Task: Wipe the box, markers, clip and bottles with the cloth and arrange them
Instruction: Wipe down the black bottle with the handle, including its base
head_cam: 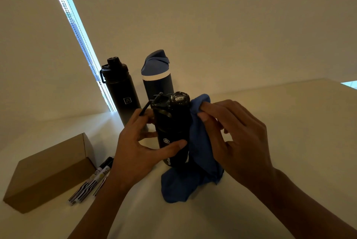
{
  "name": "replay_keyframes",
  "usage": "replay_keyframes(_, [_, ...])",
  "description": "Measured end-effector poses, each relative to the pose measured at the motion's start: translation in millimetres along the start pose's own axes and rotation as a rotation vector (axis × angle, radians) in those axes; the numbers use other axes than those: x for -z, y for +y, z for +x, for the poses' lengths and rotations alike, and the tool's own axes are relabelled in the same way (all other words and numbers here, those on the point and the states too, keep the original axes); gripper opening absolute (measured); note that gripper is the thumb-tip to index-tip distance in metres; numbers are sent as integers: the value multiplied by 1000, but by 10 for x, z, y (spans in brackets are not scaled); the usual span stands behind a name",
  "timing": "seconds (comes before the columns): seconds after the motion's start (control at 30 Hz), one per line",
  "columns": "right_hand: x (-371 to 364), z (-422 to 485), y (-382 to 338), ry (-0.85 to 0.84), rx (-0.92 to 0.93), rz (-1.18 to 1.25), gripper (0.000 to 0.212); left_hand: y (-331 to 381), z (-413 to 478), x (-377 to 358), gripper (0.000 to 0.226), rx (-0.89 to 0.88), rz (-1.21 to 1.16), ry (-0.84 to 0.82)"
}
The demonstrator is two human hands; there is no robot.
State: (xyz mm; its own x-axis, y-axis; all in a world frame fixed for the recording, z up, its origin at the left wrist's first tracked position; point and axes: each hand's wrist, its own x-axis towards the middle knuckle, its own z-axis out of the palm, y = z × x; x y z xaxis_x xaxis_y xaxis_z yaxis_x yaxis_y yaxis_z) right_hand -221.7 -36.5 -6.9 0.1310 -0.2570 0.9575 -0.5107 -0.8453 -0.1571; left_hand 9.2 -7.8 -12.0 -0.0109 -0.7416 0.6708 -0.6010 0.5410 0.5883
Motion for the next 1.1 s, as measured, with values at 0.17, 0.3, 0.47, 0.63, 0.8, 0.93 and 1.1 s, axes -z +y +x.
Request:
replay_keyframes(0.17, [-36,-30,-24,-46,30,31,19,-20,3,18,64,9,-4,19])
replay_keyframes(0.3, [-40,-47,133,-81,-63,12,18,-13,6,22,63,11,-24,-2])
replay_keyframes(0.47, [-74,-88,130,-97,-28,47,18,-50,-3,27,69,56,-57,-18])
replay_keyframes(0.63, [-67,-103,139,-79,59,49,15,-65,-7,24,73,96,-63,-35])
replay_keyframes(0.8, [-54,-86,131,-65,50,62,15,-49,-8,15,78,92,-71,-38])
replay_keyframes(0.93, [-83,-126,161,-70,27,70,16,-59,-8,10,78,97,-68,-50])
replay_keyframes(1.1, [-96,-155,122,-83,11,84,16,-56,-5,32,76,113,-78,-37])
